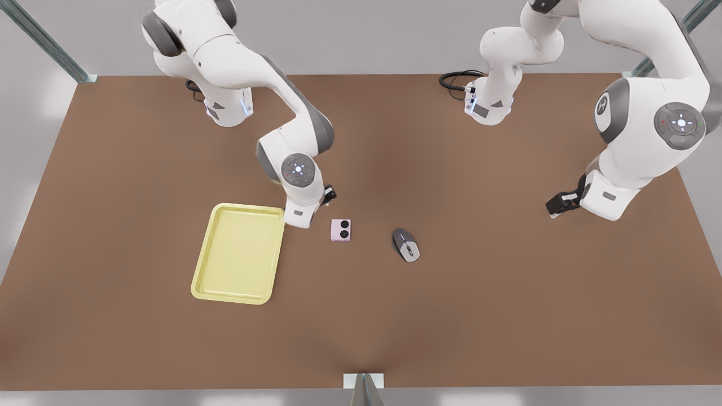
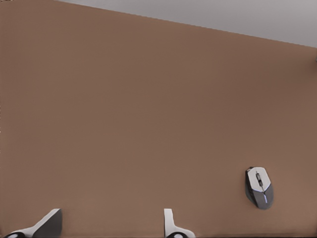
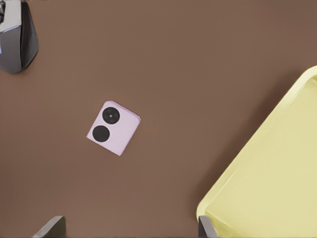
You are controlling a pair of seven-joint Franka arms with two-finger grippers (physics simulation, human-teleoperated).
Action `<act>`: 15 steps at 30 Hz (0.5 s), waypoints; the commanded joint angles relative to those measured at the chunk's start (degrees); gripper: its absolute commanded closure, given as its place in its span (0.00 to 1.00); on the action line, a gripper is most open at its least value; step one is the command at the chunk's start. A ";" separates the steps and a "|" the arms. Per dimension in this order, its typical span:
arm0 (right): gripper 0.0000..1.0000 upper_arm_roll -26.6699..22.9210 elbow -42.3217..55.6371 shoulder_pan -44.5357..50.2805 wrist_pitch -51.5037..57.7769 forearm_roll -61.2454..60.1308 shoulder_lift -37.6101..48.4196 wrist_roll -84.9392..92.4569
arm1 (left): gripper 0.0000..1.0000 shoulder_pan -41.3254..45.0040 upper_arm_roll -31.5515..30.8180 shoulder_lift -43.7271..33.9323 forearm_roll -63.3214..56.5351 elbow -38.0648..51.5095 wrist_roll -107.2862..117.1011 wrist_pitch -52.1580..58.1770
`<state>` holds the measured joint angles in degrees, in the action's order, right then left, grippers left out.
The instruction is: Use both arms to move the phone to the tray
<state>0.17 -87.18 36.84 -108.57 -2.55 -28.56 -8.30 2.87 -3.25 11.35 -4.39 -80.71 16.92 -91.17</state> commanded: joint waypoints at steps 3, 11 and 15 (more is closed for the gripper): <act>0.00 0.09 1.48 3.23 -13.95 0.44 -6.32 -46.55 | 0.00 -0.14 0.00 0.52 -1.41 0.02 -20.44 1.87; 0.00 0.44 -0.18 3.68 -25.29 0.45 -13.28 -53.93 | 0.00 -0.23 0.44 2.45 -1.49 0.02 -20.44 1.44; 0.00 0.62 -1.68 3.68 -25.64 1.94 -14.51 -54.99 | 0.00 -0.14 0.44 2.63 -1.50 -0.06 -20.44 1.52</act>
<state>0.77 -88.65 40.50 -130.42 -1.41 -42.94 -37.76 2.71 -2.81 14.02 -5.81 -80.77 5.36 -89.74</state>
